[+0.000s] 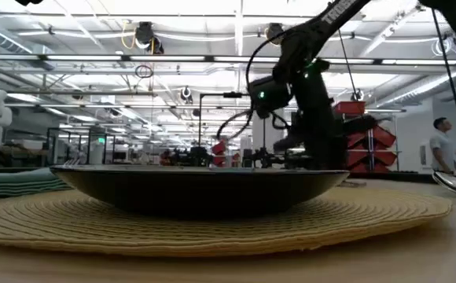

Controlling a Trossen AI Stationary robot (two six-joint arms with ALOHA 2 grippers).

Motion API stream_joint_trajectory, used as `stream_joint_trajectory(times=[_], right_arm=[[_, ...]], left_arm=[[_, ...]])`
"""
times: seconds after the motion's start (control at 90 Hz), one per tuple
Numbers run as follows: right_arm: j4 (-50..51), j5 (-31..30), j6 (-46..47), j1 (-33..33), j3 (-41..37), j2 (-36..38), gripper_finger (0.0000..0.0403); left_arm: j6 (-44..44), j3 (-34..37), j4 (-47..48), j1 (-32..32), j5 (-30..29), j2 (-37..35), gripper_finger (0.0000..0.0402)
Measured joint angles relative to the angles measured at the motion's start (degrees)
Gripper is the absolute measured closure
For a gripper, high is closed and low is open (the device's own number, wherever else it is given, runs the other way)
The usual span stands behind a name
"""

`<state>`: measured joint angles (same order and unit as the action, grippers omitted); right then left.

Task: Set table place
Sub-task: Move the silver knife to the right of the brown mat

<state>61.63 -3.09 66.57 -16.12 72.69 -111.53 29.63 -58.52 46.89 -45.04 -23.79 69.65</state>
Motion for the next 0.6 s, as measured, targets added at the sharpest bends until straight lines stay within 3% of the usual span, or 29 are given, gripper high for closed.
stream_joint_trajectory(times=[0.278, 0.6], right_arm=[[-13.53, 0.79, 6.99, 4.74, -14.80, 10.08, 0.0399], [-17.78, 1.33, 16.53, 15.23, -22.72, 19.73, 0.0401]], left_arm=[[-0.37, 0.00, -0.10, 0.02, -0.04, -0.02, 0.0314], [-0.37, 0.00, -1.20, 0.02, -0.35, -0.02, 0.0314]])
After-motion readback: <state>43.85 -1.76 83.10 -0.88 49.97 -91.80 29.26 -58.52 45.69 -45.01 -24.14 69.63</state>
